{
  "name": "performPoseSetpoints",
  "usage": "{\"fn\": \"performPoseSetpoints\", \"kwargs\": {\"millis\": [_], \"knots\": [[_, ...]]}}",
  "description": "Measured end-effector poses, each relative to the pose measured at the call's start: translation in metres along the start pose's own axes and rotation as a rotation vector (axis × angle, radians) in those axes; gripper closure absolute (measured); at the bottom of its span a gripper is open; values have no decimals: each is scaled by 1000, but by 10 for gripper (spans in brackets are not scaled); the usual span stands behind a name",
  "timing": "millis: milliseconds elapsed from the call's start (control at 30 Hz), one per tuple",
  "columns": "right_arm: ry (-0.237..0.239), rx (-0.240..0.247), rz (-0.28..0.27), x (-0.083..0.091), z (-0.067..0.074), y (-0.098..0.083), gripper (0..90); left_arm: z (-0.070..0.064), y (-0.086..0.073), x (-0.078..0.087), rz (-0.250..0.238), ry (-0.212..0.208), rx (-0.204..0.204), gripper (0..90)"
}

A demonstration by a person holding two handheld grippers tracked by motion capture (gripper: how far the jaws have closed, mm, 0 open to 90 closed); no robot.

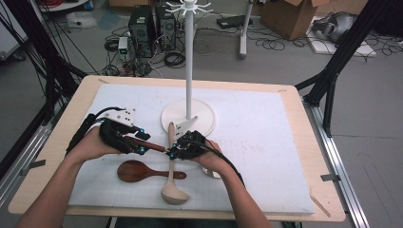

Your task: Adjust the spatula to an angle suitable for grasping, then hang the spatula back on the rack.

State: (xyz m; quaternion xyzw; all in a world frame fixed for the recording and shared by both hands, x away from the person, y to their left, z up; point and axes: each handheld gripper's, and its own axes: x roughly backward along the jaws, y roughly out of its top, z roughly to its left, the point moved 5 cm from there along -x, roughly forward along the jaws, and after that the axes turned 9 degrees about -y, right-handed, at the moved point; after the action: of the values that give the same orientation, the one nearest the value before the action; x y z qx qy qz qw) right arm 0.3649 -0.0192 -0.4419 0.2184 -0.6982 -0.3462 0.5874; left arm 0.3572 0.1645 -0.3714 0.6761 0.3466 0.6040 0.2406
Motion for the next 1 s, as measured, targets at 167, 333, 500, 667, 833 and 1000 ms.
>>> {"fn": "performPoseSetpoints", "kwargs": {"millis": [167,333,500,667,833,1000], "knots": [[-3,-4,3,3,0,0,841,0,0,14,-41,35,4,465],[-6,-18,-5,8,-2,-1,841,0,0,26,-83,69,4,449],[-17,-17,-4,12,-2,-1,842,-1,-2,31,-96,89,6,429],[-22,-12,-1,15,-2,-3,842,-1,-5,32,-107,84,18,408],[-29,-17,-6,20,-3,-3,842,-1,-7,33,-125,90,31,397],[-34,-22,-15,26,-2,-4,842,-2,-9,34,-137,95,34,398]]}}
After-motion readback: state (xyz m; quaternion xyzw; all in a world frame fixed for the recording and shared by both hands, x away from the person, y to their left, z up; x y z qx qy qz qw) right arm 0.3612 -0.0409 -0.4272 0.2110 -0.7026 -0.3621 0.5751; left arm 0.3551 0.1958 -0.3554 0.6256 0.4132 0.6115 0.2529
